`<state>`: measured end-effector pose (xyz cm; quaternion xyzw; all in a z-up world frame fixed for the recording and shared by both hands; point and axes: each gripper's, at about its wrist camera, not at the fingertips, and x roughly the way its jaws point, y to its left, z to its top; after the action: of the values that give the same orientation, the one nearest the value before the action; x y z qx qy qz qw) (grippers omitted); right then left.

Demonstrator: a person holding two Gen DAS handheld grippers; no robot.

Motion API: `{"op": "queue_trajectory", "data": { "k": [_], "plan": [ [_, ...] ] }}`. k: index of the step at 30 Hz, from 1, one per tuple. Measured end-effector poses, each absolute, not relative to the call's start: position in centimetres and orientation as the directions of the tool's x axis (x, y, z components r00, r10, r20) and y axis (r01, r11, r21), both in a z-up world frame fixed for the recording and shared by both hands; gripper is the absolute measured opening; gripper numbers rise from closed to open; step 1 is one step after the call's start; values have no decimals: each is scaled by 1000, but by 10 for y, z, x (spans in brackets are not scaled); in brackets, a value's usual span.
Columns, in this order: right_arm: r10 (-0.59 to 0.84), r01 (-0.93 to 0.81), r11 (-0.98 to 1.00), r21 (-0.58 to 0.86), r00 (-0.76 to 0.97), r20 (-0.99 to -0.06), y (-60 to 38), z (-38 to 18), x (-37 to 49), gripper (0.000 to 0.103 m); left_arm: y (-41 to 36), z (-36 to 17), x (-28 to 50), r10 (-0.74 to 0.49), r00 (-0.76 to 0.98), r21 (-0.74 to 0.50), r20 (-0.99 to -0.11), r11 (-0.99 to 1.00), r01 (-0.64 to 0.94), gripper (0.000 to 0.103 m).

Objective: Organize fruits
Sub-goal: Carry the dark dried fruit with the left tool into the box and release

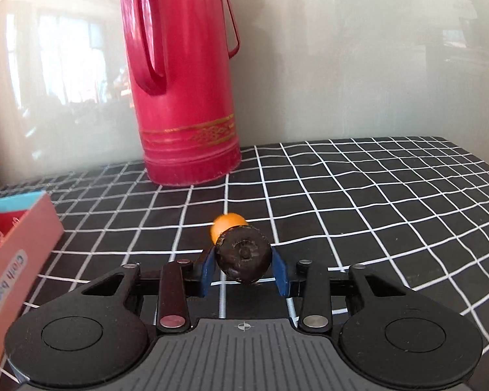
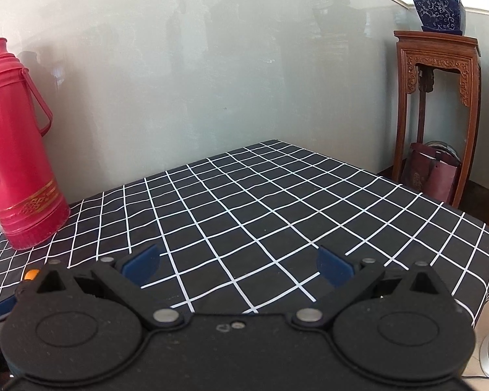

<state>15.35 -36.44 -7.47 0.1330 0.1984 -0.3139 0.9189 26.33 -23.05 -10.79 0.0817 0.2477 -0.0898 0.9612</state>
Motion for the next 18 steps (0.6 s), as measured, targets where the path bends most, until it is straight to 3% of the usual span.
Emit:
{"op": "queue_trajectory", "data": {
  "k": [8,18],
  "plan": [
    [-500,596,796,105,745,-441,-346,-71,161,97,-197,-100,259,-105,853,107,-512,977,185,38],
    [-439,506,861,54,792,-424,-299,-67,177,97,-134,-78,242,-6,885,147,-465,986,84,38]
  ]
}}
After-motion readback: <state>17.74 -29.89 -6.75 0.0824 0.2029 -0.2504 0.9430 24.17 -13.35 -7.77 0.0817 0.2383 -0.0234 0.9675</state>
